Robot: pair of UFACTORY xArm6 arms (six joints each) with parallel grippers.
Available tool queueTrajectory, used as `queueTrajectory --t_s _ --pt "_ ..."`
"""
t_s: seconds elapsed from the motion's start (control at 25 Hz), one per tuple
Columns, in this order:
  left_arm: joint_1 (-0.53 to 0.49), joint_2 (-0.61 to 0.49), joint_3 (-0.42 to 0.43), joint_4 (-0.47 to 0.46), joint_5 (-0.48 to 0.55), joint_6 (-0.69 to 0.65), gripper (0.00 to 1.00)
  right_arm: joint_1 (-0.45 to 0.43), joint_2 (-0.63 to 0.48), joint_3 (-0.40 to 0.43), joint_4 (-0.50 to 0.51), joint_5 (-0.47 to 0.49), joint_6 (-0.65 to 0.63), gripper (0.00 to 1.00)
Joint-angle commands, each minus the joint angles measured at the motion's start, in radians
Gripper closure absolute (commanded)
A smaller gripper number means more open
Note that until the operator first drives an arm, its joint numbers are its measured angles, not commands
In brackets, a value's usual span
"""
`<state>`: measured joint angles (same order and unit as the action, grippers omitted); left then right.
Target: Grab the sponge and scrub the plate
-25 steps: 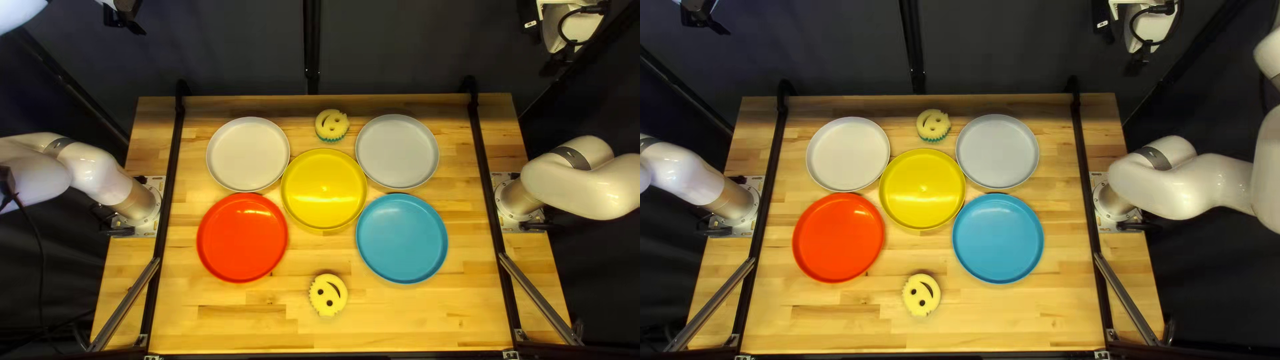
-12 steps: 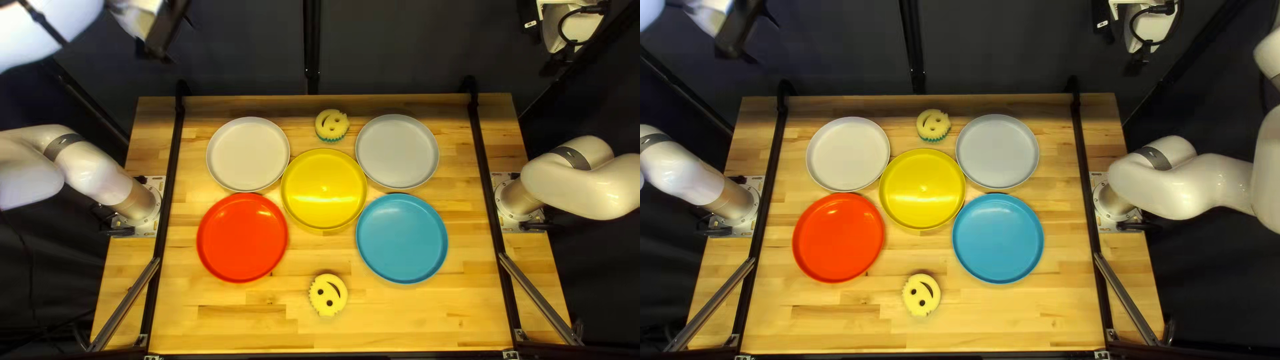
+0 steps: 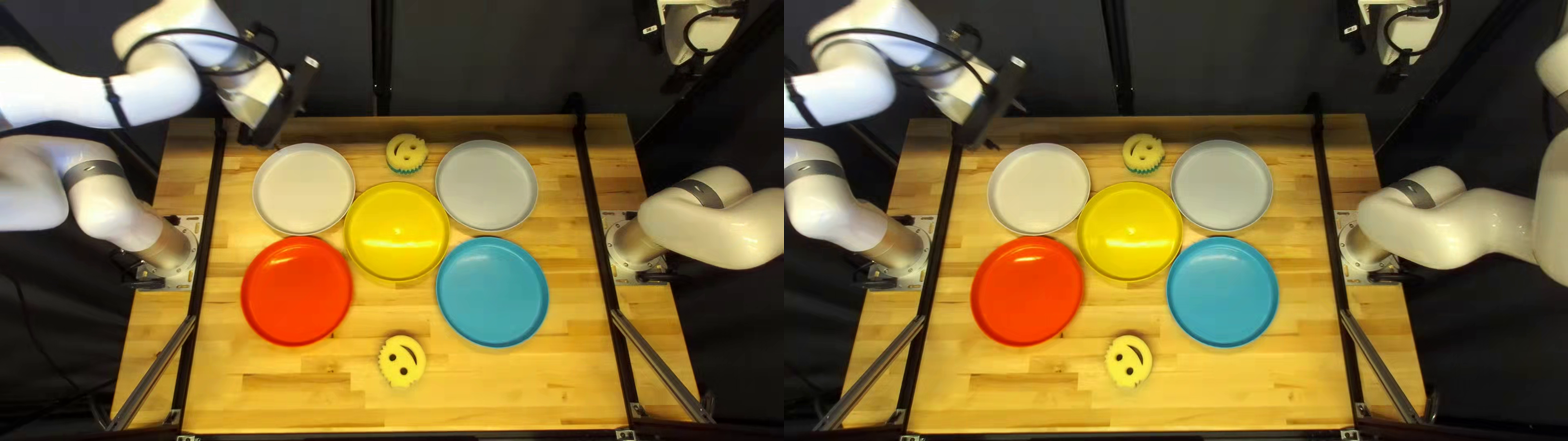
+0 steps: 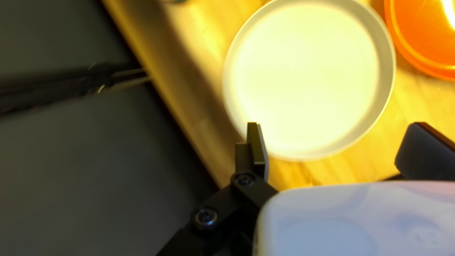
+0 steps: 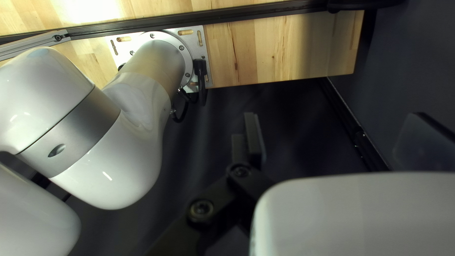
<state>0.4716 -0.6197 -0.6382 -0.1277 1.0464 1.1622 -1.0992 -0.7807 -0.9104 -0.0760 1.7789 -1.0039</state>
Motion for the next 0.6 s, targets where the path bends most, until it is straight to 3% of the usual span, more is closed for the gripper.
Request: queueTrajectory --t_s 0.04,0.12,0.24,0.28,0.4,0.6 --pt "0.027 -0.014 0.004 -0.007 0.009 0.006 0.00 0.000 0.000 0.000 0.000 0.000 0.000 0.00" --pt "-0.026 -0.024 0.032 0.013 -0.032 -0.086 0.00 0.000 0.000 0.000 0.000 0.000 0.000 0.00" --pt "-0.207 0.027 0.060 0.060 -0.146 -0.273 0.00 0.000 0.000 0.000 0.000 0.000 0.000 0.00" --pt "-0.306 0.082 0.054 0.093 -0.210 -0.372 0.00 0.000 0.000 0.000 0.000 0.000 0.000 0.00" --pt "-0.462 0.210 0.017 0.159 -0.321 -0.525 0.00 0.000 0.000 0.000 0.000 0.000 0.000 0.00" --pt "-0.604 0.375 -0.024 0.215 -0.453 -0.650 0.00 0.000 0.000 0.000 0.000 0.000 0.000 0.00"
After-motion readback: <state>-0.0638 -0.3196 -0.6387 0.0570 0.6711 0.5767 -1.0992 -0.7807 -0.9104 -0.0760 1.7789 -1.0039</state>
